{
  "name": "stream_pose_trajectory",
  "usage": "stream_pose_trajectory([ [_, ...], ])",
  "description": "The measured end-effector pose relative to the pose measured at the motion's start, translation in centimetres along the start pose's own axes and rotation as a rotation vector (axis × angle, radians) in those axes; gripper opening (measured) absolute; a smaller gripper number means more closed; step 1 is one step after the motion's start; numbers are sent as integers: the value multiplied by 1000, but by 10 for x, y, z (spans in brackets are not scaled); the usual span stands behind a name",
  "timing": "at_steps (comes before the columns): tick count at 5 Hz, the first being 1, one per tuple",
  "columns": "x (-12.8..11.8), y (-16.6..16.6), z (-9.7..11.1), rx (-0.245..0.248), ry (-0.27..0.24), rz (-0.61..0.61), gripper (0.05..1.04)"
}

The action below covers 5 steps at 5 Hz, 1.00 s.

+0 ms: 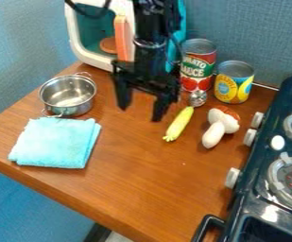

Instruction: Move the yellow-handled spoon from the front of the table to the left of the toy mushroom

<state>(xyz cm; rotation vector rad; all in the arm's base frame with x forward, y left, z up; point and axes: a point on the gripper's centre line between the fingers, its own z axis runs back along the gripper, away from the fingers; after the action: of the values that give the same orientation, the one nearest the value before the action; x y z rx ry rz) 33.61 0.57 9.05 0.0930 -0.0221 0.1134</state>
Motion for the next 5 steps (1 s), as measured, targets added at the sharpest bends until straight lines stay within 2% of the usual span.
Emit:
stream_pose_trajectory([
  [1,-34,15,8,30,57,20,1001],
  [2,-52,51,-1,2,40,109,1001],
  [3,-65,63,-16,-1,37,108,1001],
  [4,-63,66,-17,-71,16,65,1001],
  [5,-63,67,-17,-73,16,65,1001],
])
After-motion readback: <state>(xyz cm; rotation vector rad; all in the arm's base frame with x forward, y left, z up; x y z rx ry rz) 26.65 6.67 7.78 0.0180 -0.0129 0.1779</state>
